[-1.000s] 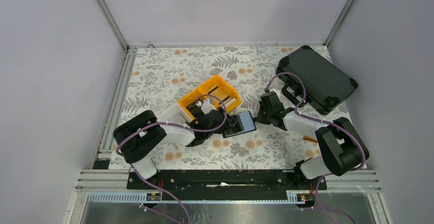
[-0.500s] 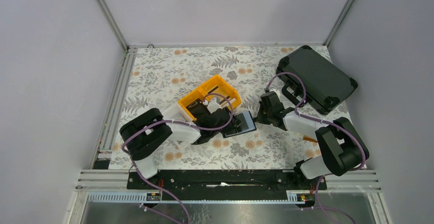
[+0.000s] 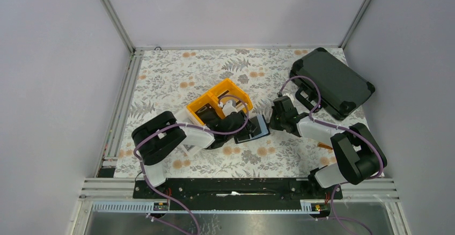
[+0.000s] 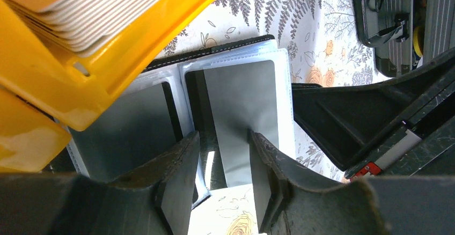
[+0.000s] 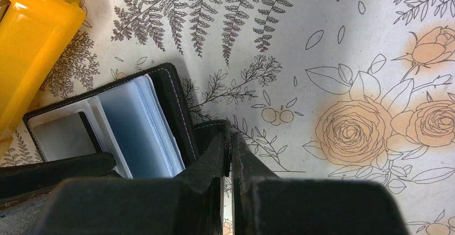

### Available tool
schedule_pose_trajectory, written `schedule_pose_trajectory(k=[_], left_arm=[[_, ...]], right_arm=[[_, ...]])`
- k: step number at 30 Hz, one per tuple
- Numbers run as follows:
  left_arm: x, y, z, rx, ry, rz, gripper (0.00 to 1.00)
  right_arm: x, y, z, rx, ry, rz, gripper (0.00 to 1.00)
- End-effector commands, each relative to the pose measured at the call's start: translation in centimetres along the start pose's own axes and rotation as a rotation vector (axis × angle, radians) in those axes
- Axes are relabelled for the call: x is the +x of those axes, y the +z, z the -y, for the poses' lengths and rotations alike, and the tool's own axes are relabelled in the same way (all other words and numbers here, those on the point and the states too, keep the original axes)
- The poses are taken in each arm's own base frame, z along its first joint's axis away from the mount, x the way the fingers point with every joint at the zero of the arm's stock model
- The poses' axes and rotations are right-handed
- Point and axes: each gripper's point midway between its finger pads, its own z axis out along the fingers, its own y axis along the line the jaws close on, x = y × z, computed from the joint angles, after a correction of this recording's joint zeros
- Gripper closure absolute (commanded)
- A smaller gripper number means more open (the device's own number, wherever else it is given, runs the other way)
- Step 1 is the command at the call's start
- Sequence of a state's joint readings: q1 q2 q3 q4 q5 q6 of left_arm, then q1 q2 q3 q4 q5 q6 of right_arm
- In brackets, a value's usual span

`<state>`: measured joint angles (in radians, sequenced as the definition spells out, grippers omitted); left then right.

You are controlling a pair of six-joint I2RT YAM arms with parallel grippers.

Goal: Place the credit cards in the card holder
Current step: Insert the credit card into the card holder.

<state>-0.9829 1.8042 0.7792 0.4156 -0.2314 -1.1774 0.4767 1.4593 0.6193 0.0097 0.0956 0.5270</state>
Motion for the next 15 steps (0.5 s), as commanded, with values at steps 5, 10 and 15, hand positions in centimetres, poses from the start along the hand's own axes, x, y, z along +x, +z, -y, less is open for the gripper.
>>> schedule_pose_trajectory(k=[5,10,15], left_arm=[[-0.3,0.2,3.4,0.123,-0.001,0.004,0.59],[-0.9,-0.2,4.6,0.169,-0.013,0.021,0.59],[-0.9,-0.2,5.4,0.197,-0.010,0.015,0.59]], right_arm=[[2.0,-0.3,1.0,0.023,-0.012,-0.076,1.00],[2.0,-0.4,1.0,0.024,-0.008,-0.069,1.00],[1.6,-0.4,1.0,0.027,-0.004,-0.059,1.00]])
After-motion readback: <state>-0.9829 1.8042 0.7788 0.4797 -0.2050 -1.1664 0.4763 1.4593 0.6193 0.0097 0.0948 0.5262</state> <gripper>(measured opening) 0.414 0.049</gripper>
